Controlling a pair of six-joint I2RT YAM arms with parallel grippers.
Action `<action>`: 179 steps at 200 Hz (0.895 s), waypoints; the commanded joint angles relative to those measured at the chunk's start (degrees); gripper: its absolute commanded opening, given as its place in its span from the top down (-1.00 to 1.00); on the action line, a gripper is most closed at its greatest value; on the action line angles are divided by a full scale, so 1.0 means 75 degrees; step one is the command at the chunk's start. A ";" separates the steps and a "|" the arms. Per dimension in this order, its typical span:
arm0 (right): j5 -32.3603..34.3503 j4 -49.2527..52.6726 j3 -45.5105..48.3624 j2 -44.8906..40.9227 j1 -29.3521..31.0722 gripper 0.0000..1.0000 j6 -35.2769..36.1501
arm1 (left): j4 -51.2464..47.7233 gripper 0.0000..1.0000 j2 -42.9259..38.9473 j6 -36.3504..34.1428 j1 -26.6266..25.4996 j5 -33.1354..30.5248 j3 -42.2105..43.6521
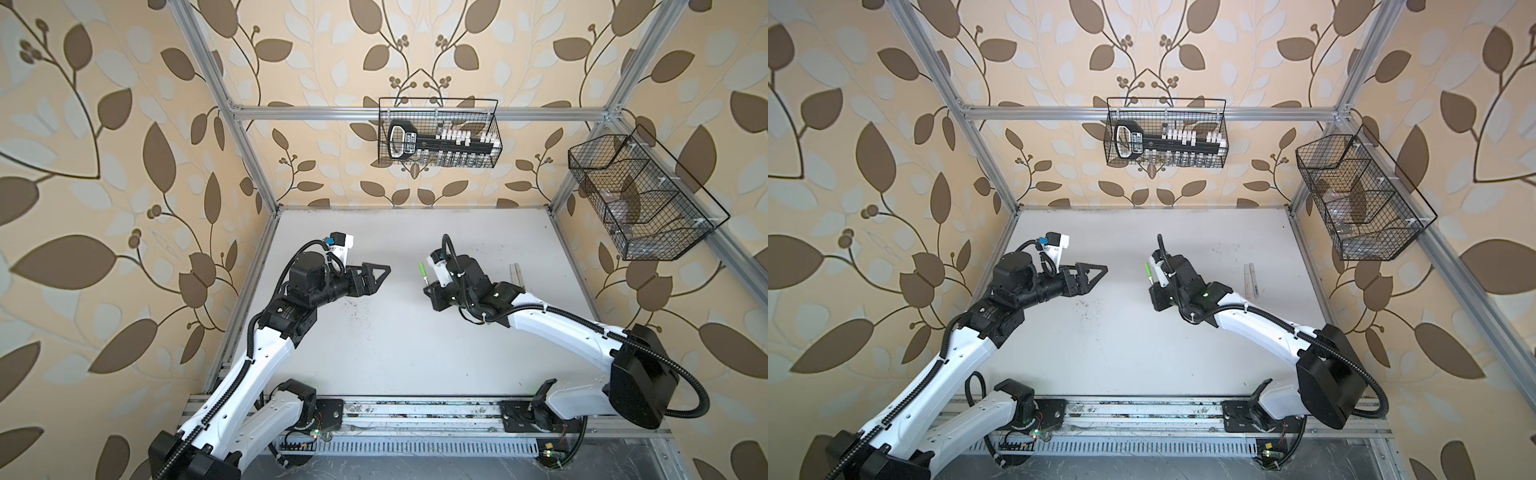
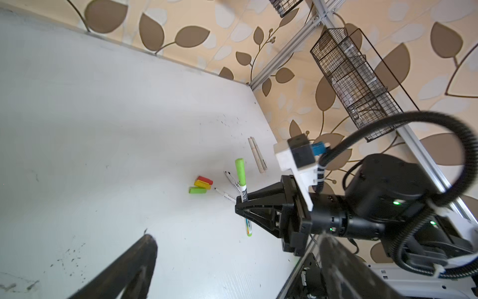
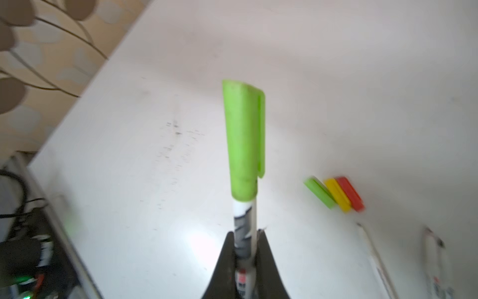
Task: Insert the pens into the pen caps
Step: 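Open the left gripper and pull the capped marker away with the right gripper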
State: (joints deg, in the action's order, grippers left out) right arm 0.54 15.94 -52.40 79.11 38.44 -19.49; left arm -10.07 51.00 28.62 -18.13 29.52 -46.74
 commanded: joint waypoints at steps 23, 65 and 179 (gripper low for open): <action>0.1224 0.1767 0.0333 -0.0540 -0.1908 1.00 0.0500 | -0.0357 -0.98 -0.0235 -0.0136 0.0027 0.0473 0.0128; 0.1734 0.2267 -0.0216 0.0573 -0.3380 1.00 0.1390 | -0.0174 -0.98 -0.0276 -0.0026 0.0027 0.0703 0.0289; 0.2906 0.2513 -0.1805 0.3524 -0.4134 0.73 0.2148 | 0.0200 -0.98 0.0083 0.0190 0.0027 0.1086 0.0348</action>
State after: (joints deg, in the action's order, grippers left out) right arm 19.16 32.58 -63.24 102.78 8.21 -5.26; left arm -11.99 51.20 29.19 -18.00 35.68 -44.69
